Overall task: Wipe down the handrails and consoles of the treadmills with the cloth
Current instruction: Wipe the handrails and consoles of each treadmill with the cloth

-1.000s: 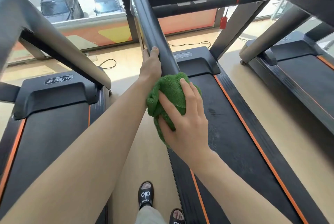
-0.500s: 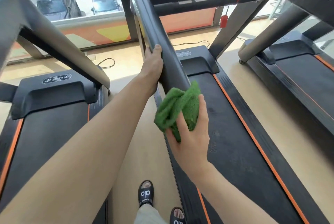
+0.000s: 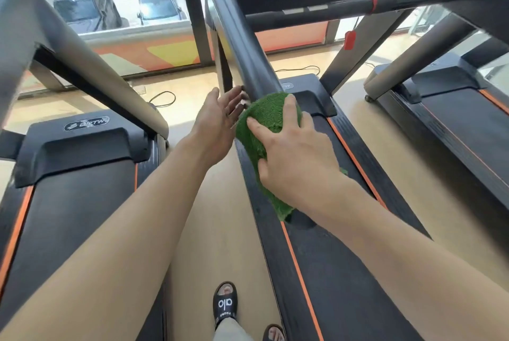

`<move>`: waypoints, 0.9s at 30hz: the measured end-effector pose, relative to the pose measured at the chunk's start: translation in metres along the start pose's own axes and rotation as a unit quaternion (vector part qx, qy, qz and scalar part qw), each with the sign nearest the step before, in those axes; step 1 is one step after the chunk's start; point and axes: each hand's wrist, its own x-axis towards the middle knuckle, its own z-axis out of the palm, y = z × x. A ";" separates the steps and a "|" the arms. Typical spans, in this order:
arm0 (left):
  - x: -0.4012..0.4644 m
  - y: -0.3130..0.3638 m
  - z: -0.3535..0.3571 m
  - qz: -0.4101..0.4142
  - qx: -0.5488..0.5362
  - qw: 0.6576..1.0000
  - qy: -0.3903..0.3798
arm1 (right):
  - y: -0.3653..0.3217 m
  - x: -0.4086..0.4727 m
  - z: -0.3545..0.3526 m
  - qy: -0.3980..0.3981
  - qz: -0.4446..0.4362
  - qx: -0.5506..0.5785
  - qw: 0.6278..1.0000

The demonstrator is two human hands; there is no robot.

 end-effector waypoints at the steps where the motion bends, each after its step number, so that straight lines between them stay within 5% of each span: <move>1: 0.003 0.004 -0.005 -0.003 0.004 1.000 -0.001 | -0.007 0.017 -0.004 -0.035 -0.007 -0.046 0.998; 6: 0.004 0.019 -0.012 0.022 0.066 0.998 0.006 | -0.025 0.089 -0.002 -0.090 -0.058 -0.201 0.974; 15: 0.036 0.045 -0.033 0.033 0.118 0.992 0.024 | -0.030 0.153 -0.015 -0.119 -0.096 -0.208 0.966; 21: 0.058 0.059 -0.012 0.022 0.177 0.984 -0.022 | 0.004 0.069 -0.021 -0.106 -0.078 0.027 0.991; 27: 0.076 0.086 0.006 -0.012 0.154 0.985 -0.078 | 0.005 0.160 -0.016 -0.073 0.004 0.138 0.988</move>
